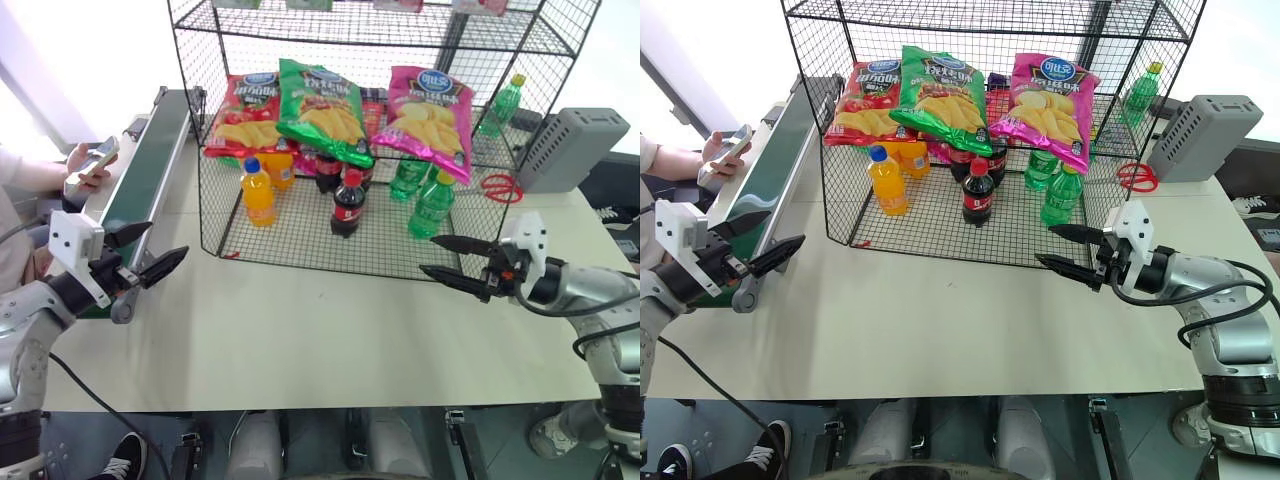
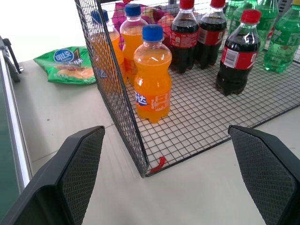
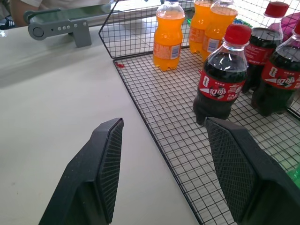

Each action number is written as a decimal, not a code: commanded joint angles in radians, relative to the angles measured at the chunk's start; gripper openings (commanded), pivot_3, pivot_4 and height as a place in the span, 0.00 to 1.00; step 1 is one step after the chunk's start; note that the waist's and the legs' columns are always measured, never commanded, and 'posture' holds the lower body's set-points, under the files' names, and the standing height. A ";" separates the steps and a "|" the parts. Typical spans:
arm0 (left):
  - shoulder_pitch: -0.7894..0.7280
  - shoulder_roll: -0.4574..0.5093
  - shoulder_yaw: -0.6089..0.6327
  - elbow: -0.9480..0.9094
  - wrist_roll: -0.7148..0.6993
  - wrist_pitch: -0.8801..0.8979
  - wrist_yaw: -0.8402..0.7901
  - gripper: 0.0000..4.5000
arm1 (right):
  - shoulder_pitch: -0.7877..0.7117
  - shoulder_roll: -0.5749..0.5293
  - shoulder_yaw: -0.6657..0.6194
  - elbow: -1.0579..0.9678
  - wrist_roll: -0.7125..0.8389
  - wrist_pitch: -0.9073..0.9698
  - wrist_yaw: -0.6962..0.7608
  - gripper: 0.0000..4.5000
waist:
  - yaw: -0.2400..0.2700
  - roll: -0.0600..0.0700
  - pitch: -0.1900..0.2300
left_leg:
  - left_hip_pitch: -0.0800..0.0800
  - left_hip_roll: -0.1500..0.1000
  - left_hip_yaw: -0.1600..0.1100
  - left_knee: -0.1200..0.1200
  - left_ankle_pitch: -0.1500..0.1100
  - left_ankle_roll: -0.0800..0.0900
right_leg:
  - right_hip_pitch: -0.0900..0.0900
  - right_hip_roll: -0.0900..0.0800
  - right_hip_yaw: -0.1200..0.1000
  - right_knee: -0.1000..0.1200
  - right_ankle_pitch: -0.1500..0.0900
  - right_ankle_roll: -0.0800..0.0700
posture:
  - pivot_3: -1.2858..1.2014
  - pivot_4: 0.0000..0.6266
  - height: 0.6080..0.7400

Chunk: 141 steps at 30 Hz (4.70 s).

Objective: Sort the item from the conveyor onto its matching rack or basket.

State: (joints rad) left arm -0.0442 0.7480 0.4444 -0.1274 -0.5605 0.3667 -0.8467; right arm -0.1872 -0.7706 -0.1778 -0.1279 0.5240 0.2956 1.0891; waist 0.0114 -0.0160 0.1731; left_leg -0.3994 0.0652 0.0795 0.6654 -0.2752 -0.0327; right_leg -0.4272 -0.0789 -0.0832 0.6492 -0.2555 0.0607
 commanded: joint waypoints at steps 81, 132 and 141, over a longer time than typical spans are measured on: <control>0.026 0.000 -0.025 -0.012 0.071 -0.109 -0.035 1.00 | -0.080 0.021 0.054 0.114 -0.125 -0.187 0.035 0.63 | 0.000 0.000 0.000 | 0.000 0.000 0.000 0.000 0.000 0.000 | 0.000 0.000 0.000 0.000 0.000 0.000 | 0.52 0.24 1.00; 0.142 0.022 0.068 -0.056 -0.049 -0.014 -0.086 1.00 | -0.148 0.035 0.113 0.101 -0.124 -0.182 0.089 0.63 | -0.002 0.000 0.000 | 0.000 0.000 0.000 0.000 0.000 0.000 | 0.000 0.000 0.000 0.001 0.000 0.000 | 0.52 0.24 1.00; 0.210 0.013 0.141 -0.085 -0.004 -0.106 -0.040 1.00 | -0.143 0.101 0.151 -0.010 -0.023 -0.042 0.079 0.70 | -0.002 0.000 0.000 | 0.001 0.000 0.000 0.000 0.000 0.000 | 0.000 0.000 0.000 0.001 0.000 0.000 | 0.52 0.24 1.00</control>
State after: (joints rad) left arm 0.1613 0.7567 0.5312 -0.1795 -0.5745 0.2943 -0.9035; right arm -0.3205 -0.6818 -0.0179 -0.0860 0.4493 0.2196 1.1745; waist 0.0092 -0.0159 0.1731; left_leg -0.3989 0.0657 0.0794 0.6654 -0.2751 -0.0328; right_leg -0.4272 -0.0789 -0.0834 0.6497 -0.2555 0.0604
